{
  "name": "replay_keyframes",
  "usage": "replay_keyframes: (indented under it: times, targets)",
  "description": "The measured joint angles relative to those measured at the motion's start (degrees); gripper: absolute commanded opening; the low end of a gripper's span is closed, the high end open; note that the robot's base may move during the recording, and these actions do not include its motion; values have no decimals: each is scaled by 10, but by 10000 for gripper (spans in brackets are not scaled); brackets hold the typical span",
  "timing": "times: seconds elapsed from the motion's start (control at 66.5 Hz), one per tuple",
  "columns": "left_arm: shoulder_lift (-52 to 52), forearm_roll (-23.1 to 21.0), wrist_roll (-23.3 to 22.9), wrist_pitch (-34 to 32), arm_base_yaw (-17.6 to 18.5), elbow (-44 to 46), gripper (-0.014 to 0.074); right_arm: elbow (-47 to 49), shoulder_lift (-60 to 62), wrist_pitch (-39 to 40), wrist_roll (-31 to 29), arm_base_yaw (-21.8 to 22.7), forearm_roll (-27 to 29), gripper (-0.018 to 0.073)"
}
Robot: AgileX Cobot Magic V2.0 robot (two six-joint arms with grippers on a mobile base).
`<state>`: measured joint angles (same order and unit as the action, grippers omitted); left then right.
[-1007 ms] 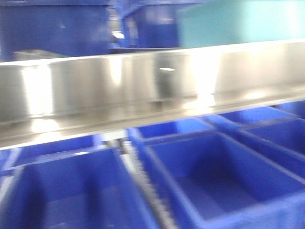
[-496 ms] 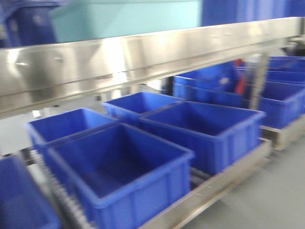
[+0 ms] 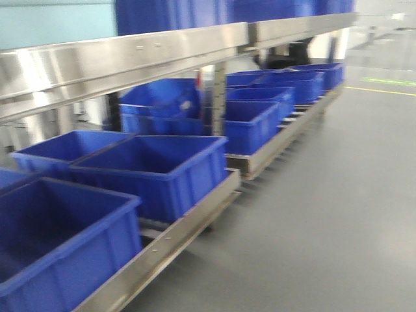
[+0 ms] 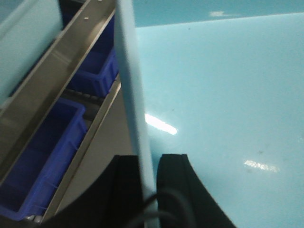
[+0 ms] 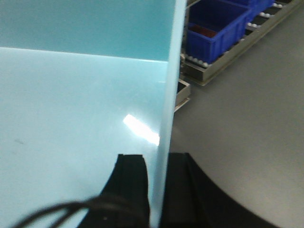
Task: Move two blue bins to right shelf middle
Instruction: 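Drive away from the shelf holding the cyan bin in both grippers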
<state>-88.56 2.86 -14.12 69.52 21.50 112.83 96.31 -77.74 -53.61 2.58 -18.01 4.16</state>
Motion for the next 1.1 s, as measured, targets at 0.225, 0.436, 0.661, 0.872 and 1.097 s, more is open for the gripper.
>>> replay_keyframes:
  times: [0.225, 0.436, 0.661, 0.872, 1.097]
  targets:
    - [0, 0, 0, 0, 0, 0, -111, 0, 0, 0, 0, 0, 0, -153]
    - [0, 0, 0, 0, 0, 0, -111, 0, 0, 0, 0, 0, 0, -153]
    - [0, 0, 0, 0, 0, 0, -111, 0, 0, 0, 0, 0, 0, -153]
    - [0, 0, 0, 0, 0, 0, -111, 0, 0, 0, 0, 0, 0, -153]
    - [0, 0, 0, 0, 0, 0, -111, 0, 0, 0, 0, 0, 0, -153]
